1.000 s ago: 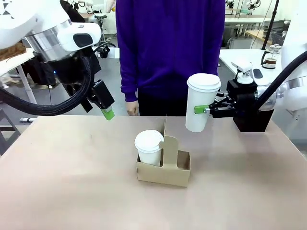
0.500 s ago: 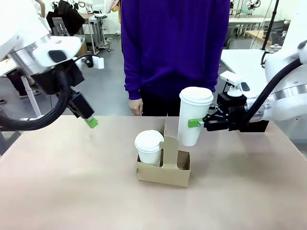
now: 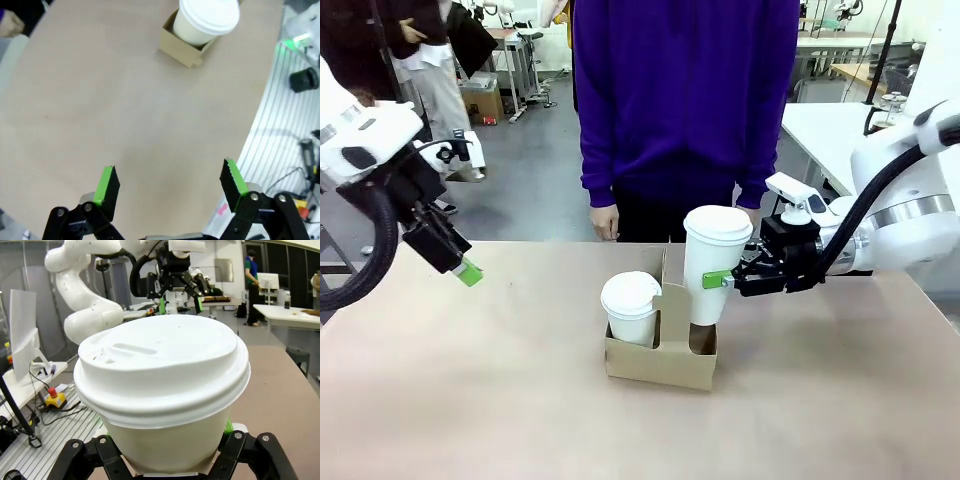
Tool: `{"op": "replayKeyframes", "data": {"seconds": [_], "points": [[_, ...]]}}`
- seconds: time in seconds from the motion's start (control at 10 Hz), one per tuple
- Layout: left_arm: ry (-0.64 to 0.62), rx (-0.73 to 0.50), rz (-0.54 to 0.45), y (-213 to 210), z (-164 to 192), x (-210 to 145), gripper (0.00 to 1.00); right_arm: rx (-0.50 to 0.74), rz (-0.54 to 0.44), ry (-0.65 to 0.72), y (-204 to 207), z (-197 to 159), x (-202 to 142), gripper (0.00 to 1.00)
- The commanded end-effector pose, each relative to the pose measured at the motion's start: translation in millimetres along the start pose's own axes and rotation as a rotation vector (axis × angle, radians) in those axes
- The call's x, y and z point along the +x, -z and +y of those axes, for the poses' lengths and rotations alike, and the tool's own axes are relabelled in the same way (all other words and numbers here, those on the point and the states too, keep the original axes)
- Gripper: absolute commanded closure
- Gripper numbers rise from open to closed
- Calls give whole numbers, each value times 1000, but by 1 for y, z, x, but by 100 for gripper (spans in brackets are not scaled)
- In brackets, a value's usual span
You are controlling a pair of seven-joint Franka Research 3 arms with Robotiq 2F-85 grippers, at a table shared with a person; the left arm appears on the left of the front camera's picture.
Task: Pour a drink into a cup and package it in a carrier.
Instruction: Insert the held 600 ml Paper Cup into the Cup Carrier.
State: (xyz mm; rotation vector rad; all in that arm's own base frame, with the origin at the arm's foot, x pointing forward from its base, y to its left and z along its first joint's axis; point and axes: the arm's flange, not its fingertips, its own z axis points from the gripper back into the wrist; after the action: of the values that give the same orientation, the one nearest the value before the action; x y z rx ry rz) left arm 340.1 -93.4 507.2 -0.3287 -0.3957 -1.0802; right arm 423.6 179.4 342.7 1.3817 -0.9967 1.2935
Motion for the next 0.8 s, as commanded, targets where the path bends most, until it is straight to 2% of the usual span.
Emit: {"op": "replayKeyframes", "data": {"seconds": [0.0, 0.2, 0.3, 0.4, 0.7], "points": [[45, -73, -48, 4, 7, -17, 0, 5, -30, -21, 11, 2, -8, 20], [26, -86, -39, 6, 16, -24, 0, 28, -22, -15, 18, -1, -15, 20], [-8, -92, -71, 5, 18, -23, 0, 34, -10, -9, 21, -3, -19, 20], [24, -60, -25, 4, 12, -21, 3, 41, -5, -3, 22, -4, -22, 20], [24, -60, -25, 4, 12, -21, 3, 52, 23, 4, 22, -10, -38, 20]]}}
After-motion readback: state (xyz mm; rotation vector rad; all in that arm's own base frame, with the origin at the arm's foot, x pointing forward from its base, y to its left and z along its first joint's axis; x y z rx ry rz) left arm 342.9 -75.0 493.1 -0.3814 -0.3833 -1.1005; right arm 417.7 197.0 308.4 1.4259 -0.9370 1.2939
